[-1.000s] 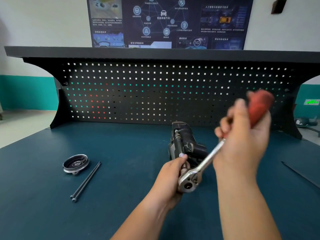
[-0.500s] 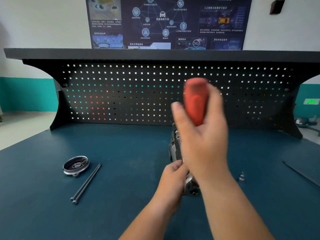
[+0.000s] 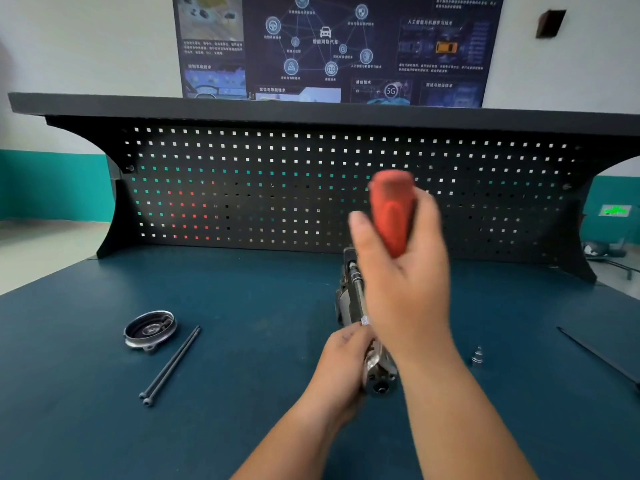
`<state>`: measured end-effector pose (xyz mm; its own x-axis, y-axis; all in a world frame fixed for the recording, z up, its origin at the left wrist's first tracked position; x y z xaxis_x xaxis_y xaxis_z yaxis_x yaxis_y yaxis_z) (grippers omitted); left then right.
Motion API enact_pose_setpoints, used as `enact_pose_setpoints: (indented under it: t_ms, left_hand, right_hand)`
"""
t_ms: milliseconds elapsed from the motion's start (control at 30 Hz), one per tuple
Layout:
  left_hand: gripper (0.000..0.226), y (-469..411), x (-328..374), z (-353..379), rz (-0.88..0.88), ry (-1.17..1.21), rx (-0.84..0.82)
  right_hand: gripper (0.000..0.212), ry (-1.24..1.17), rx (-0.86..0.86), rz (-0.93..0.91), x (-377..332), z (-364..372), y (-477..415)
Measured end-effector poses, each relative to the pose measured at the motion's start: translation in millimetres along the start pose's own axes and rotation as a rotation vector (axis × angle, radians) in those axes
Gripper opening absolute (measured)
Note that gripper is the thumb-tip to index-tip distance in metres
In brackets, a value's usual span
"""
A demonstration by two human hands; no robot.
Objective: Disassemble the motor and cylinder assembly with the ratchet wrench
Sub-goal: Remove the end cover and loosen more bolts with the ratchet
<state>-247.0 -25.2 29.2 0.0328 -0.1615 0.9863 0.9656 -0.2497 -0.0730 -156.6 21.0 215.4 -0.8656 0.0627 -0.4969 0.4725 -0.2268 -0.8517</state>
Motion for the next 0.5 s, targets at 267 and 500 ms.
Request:
enact_pose_setpoints:
  t_ms: [267,500]
  left_hand:
    - [0.054,1.1,4.3,1.2,-0.013,0.134,0.013]
    - [0.043,3.2,6.2,1.3,0.001,0.046,0.027]
  right_hand:
    - [0.008,-0.505,0.684,0.22,40.3,-104.0,31.2]
    - [0.016,-0.338,0.355,0.13,15.2,-62.8,5.5]
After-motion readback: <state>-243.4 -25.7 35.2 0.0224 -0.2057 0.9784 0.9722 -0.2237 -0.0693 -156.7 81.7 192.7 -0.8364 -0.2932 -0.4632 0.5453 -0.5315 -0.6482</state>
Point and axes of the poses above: each hand's wrist, its own y-axis away from the middle knuckle, its own z-axis out of the palm, x = y × z, the point moved 10 cm from there along -y, towards the middle knuckle, and after that the axes turned 9 degrees about -y, right-handed, at the moved point
